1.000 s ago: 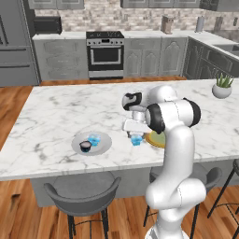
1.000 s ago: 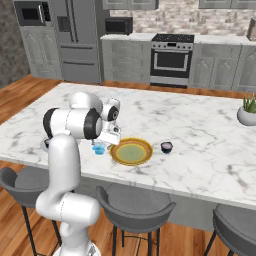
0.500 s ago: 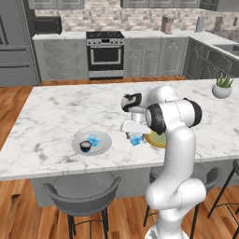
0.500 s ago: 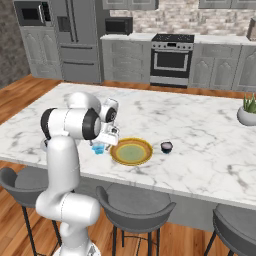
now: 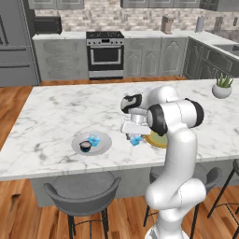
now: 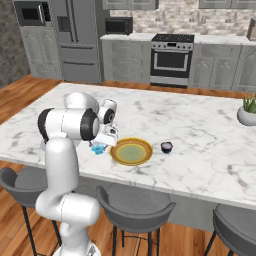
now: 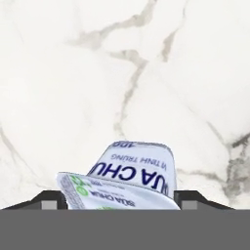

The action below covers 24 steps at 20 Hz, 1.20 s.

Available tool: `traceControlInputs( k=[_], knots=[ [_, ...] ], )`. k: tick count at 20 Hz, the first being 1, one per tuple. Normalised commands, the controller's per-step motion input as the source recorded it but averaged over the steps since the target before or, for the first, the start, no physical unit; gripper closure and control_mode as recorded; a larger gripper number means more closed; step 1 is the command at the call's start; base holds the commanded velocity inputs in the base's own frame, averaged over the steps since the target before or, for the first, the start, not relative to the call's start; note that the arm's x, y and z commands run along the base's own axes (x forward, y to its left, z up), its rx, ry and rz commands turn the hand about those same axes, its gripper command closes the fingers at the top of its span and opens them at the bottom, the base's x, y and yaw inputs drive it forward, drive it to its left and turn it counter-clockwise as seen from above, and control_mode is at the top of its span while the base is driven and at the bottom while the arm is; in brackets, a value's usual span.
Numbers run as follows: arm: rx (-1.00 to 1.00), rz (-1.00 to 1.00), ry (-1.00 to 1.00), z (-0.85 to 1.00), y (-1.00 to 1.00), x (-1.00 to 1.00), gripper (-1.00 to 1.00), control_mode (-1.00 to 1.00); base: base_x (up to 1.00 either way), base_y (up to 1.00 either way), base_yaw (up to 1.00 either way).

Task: Place two yogurt containers on each plate.

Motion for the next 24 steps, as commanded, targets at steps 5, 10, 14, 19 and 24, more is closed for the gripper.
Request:
traceControlInputs(
  k=[5,10,14,19,24],
  knots=[
    [0.00,0.00,-0.04,0.09,-0.04,-0.05,1.00,-1.00,0.00,0.00,0.00],
    [0.00,-0.02,0.01,0.48,-0.34,0.00,1.00,-1.00,0.00,0.00,0.00],
    [0.01,-0.06,0.16,0.51,-0.48,0.00,1.00,-1.00,0.00,0.00,0.00],
    [0.00,-0.07,0.24,0.27,-0.55,0.00,1.00,-1.00,0.00,0.00,0.00],
    [0.00,-0.04,0.24,0.01,-0.53,0.00,1.00,-1.00,0.00,0.00,0.00]
  ],
)
